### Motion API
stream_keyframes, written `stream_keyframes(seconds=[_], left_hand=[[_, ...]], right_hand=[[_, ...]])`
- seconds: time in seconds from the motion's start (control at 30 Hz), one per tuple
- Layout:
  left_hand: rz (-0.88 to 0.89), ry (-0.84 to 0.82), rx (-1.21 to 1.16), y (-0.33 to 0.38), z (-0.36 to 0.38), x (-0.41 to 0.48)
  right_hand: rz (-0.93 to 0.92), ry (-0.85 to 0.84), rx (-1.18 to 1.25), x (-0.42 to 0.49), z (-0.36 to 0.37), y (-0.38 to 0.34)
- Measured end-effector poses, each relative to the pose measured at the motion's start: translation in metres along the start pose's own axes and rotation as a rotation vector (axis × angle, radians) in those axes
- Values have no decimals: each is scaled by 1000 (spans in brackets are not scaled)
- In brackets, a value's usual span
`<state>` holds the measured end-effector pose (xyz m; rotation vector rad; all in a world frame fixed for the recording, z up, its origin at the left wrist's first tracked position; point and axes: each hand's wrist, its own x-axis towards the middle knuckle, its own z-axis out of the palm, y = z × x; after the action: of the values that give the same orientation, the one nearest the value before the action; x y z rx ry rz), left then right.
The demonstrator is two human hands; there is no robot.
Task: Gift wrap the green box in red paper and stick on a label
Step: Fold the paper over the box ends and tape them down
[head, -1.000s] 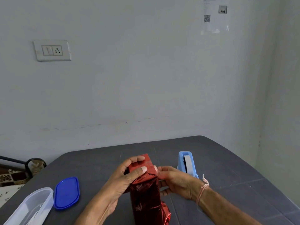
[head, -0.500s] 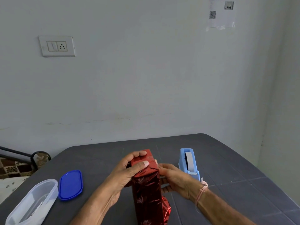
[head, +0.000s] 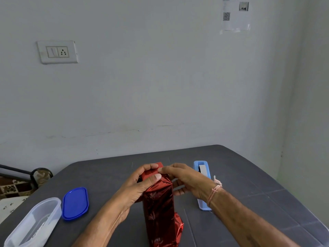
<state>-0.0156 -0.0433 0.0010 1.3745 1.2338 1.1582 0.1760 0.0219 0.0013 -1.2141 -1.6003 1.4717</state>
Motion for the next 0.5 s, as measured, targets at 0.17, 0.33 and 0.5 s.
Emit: stream_keyframes(seconds=[0.17, 0.33, 0.5], left_hand=[[5, -2, -24, 0, -1, -3], [7, 8, -22, -1, -1, -1], [3, 50, -36, -2, 0, -3]], right_hand=[[-15, 34, 24, 0, 11, -9], [-70, 52, 91, -6, 18, -3], [-99, 16, 234, -18, 21, 24]])
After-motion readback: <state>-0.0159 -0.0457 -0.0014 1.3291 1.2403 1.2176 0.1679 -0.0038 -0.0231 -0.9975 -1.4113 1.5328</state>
